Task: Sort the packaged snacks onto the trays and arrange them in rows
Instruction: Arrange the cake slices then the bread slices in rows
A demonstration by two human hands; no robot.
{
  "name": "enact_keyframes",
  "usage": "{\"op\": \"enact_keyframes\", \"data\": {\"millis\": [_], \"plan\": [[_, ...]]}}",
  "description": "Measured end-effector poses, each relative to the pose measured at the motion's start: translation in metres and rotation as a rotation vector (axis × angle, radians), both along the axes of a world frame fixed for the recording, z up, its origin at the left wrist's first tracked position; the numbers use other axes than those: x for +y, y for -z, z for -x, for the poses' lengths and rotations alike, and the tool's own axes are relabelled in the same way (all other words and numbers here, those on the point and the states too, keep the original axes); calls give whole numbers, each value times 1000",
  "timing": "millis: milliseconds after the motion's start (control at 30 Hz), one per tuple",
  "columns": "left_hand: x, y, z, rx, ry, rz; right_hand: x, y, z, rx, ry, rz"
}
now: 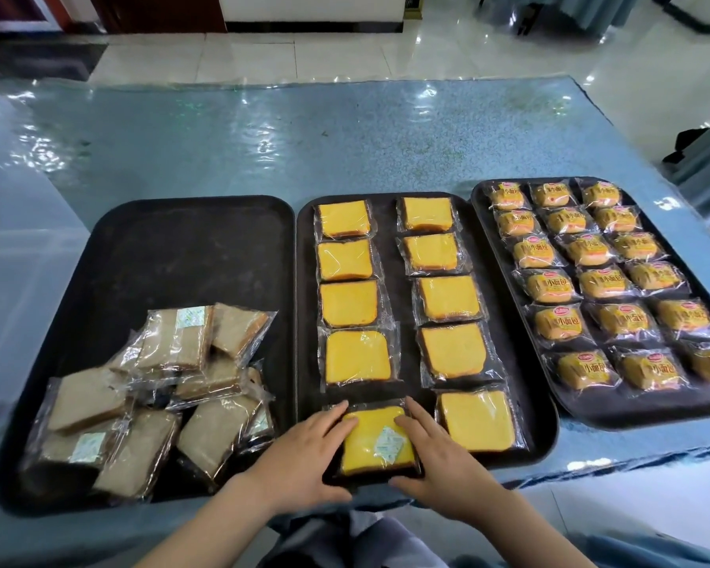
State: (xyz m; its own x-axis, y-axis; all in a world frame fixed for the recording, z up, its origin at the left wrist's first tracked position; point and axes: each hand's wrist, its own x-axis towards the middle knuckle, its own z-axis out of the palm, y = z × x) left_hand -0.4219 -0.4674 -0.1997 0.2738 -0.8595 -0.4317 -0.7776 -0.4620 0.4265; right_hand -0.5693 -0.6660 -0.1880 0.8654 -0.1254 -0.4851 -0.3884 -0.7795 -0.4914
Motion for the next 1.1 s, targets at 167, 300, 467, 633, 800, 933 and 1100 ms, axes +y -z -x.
{"op": "enact_keyframes", "data": {"millis": [167,300,467,633,800,933,1100], "plan": [[3,7,18,-80,-58,41,-4,0,10,3,-86,26],[7,5,22,-4,-102,82,-16,-2,14,-28,-116,-22],[11,-14,18,341,-364,229,-31,-19,5,-110,92,-231],[-4,-19,18,247,-579,257,-26,-16,-18,-142,274,-196],[-20,-8,15,-14,-649,106,-19,-6,-33,-68,278,-58],[-27,-2,21,-211,-566,125,-15,-1,-30,-47,201,100],[-22,16,29,-324,-256,247,-12,4,-19,-228,-74,206]]}}
